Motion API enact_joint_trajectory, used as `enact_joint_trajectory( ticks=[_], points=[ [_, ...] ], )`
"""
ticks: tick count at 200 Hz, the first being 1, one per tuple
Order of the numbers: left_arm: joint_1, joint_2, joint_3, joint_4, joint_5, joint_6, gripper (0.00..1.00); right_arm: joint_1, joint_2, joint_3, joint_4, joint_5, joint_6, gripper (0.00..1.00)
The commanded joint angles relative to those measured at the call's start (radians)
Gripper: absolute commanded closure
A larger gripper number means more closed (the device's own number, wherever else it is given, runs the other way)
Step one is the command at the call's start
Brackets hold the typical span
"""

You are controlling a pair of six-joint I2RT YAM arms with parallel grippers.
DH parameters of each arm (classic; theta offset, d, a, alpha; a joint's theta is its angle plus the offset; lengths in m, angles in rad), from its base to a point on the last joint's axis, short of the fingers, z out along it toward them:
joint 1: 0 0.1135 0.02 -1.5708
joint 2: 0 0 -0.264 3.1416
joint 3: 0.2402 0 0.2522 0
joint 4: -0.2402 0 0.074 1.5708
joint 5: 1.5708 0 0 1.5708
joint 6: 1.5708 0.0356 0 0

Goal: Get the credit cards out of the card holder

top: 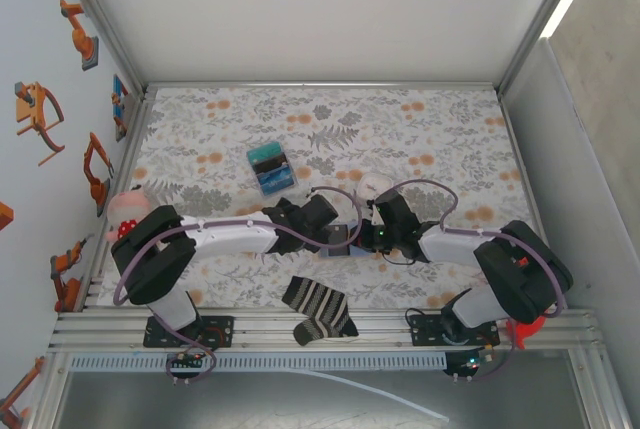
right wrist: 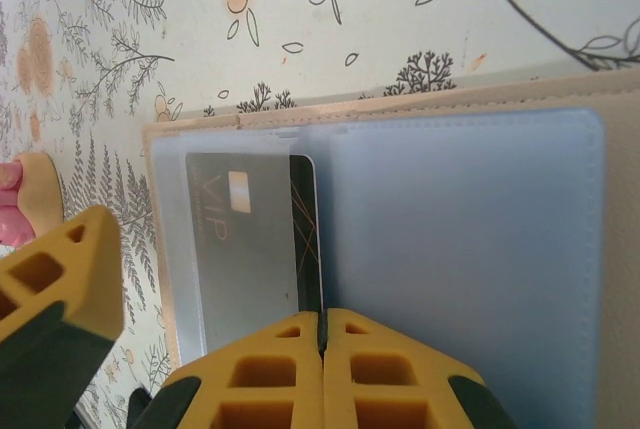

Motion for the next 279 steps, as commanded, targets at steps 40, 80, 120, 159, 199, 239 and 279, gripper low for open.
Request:
enact_joint_trajectory(
  ticks=[40,80,120,159,199,239,279],
  points=[
    [-0.003,0.027,0.004,0.102,0.058,0.074,0.03,-0.006,-0.009,0.02,0.015,-0.009,-0.003,1.0],
    [-0.006,0.078,0.027,0.089,0.059,0.097,0.03,-0.006,-0.001,0.017,0.027,-0.013,0.003,1.0],
    [-0.007,0.095,0.03,0.049,0.027,0.101,0.03,-0.008,-0.012,0.017,0.011,-0.004,-0.004,1.0],
    [-0.007,0.096,0.022,0.027,0.011,0.098,0.03,-0.031,-0.039,0.0,-0.001,0.003,-0.009,1.0],
    [-0.007,0.092,0.019,0.024,0.004,0.097,0.03,-0.04,-0.055,-0.004,-0.008,0.002,-0.01,1.0],
    [-0.007,0.089,0.023,0.03,0.006,0.102,0.03,-0.041,-0.053,-0.003,-0.009,0.006,-0.011,1.0],
    [-0.007,0.052,0.023,0.043,0.007,0.101,0.03,-0.041,-0.043,0.0,0.002,-0.003,-0.009,1.0]
  ],
)
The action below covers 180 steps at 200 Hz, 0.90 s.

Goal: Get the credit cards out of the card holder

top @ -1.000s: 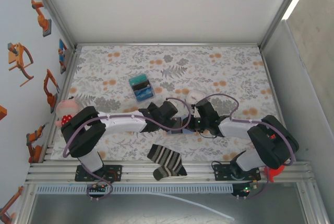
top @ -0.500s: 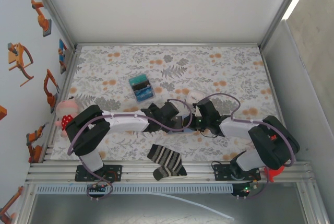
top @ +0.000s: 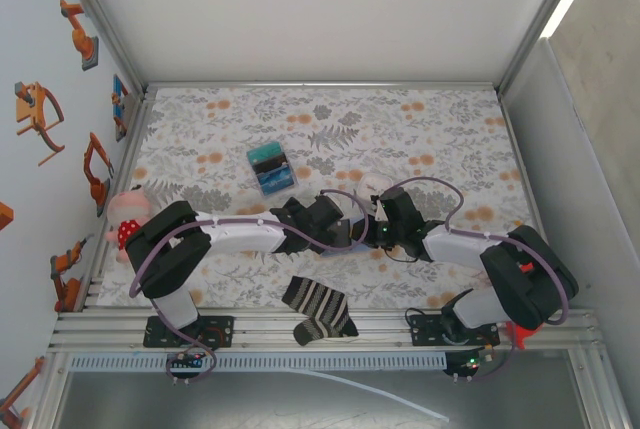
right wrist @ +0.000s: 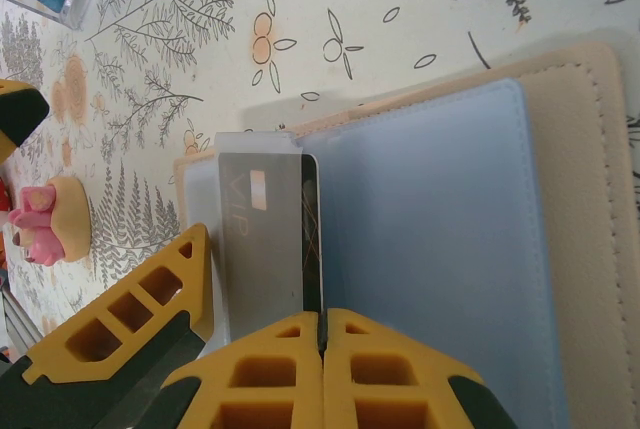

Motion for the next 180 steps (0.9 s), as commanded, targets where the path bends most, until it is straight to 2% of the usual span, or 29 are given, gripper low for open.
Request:
enact_joint_trajectory(
  ticks=[1,46,115,174,180],
  points=[
    [-0.005,-0.027,0.01,-0.03,-0.015,0.018,0.03,-0.007,-0.004,0.0,0.003,0.0,-0.009,1.0],
    [-0.005,-0.077,0.004,0.007,-0.011,0.009,0.03,-0.007,-0.007,0.001,0.002,-0.004,-0.009,1.0],
    [-0.004,0.009,0.034,0.004,0.024,0.031,0.03,-0.008,0.011,-0.005,0.029,-0.016,0.0,1.0],
    [-0.005,0.047,0.037,-0.045,0.02,0.04,0.03,-0.036,0.039,-0.052,0.188,-0.094,0.063,1.0],
    [-0.006,0.046,0.033,-0.049,0.019,0.04,0.03,-0.039,0.039,-0.058,0.206,-0.101,0.068,0.97]
  ],
)
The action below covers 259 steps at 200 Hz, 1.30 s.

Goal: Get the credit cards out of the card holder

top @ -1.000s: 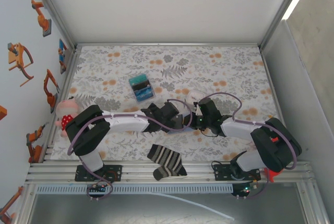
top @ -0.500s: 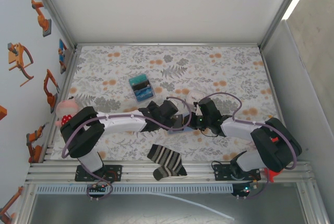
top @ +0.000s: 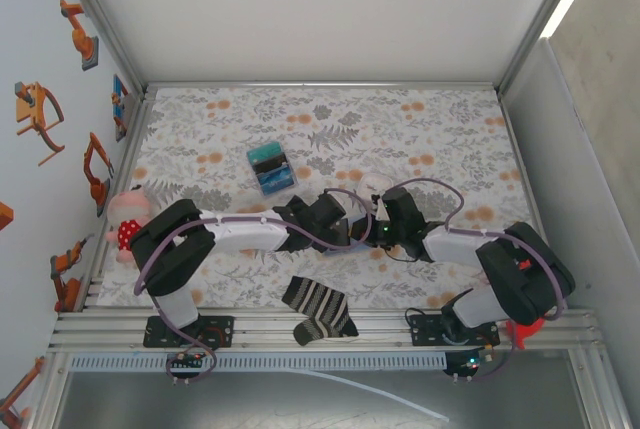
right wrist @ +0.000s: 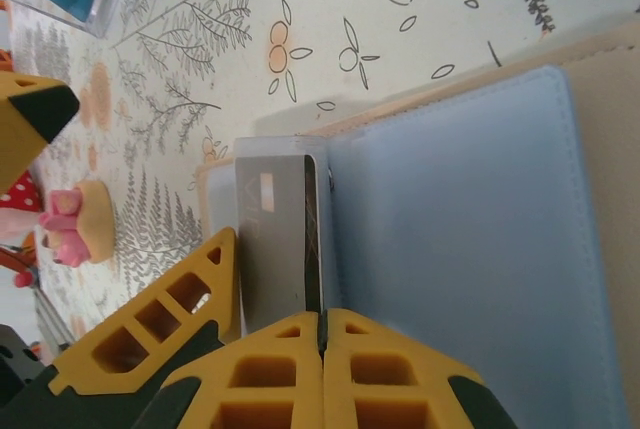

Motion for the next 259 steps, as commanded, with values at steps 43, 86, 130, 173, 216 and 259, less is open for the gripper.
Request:
enact_joint_trajectory(
  ticks=[43,86,130,173,216,259],
  points=[
    [-0.005,0.031,0.0,-0.073,0.004,0.009,0.03,-0.023,0.026,-0.042,0.146,-0.068,0.045,0.78],
    [-0.005,0.033,0.003,-0.074,0.004,-0.001,0.03,-0.024,0.084,-0.043,0.192,-0.08,0.057,0.75],
    [-0.005,0.036,0.001,-0.083,0.0,-0.01,0.03,-0.027,0.074,-0.05,0.192,-0.071,0.055,0.74],
    [-0.006,0.032,-0.003,-0.094,-0.013,-0.011,0.03,-0.032,0.036,-0.069,0.16,-0.04,0.048,0.74],
    [-0.005,0.026,-0.003,-0.093,-0.018,-0.013,0.03,-0.032,0.054,-0.069,0.159,-0.044,0.047,0.74],
    [-0.005,0.035,0.003,-0.091,-0.016,-0.014,0.03,-0.031,0.092,-0.064,0.213,-0.075,0.062,0.79]
  ],
)
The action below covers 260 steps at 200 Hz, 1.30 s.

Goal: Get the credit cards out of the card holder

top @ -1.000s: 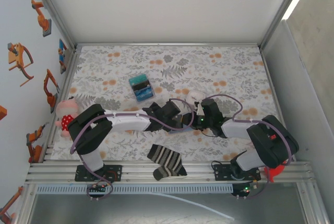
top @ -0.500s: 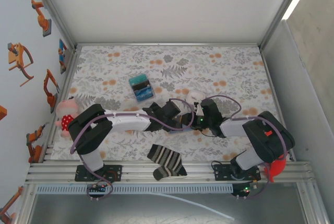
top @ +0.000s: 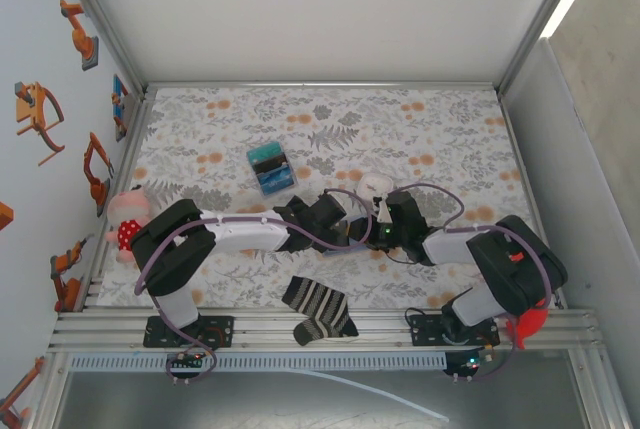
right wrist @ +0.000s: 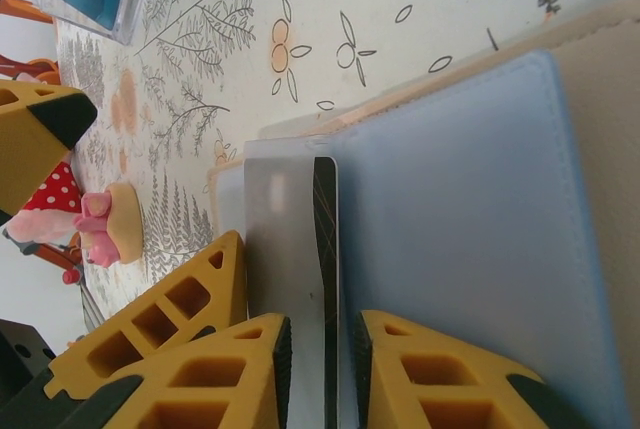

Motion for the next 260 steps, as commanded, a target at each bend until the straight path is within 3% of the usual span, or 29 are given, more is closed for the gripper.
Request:
enact_joint_trajectory(
  ticks=[1,63,118,137,158,198,260],
  points=[
    [-0.006,0.031,0.001,-0.084,-0.007,-0.007,0.03,-0.007,0.027,-0.007,0.035,-0.01,0.011,0.79],
    [-0.005,0.036,0.002,-0.084,-0.005,-0.009,0.03,-0.007,0.074,-0.019,0.179,-0.063,0.063,0.85],
    [-0.004,0.031,-0.006,-0.09,-0.01,-0.012,0.03,-0.007,0.053,-0.025,0.191,-0.07,0.064,0.94],
    [-0.005,0.032,-0.006,-0.092,-0.016,-0.011,0.03,-0.007,0.053,-0.025,0.204,-0.077,0.067,0.94],
    [-0.005,0.037,-0.004,-0.091,-0.018,-0.012,0.03,-0.007,0.054,-0.023,0.22,-0.093,0.07,0.85],
    [-0.005,0.037,-0.005,-0.096,-0.024,-0.012,0.03,-0.015,0.06,-0.032,0.227,-0.099,0.071,0.93],
    [-0.004,0.042,-0.001,-0.109,-0.035,-0.012,0.03,-0.042,0.033,-0.048,0.261,-0.143,0.083,0.92]
  ],
)
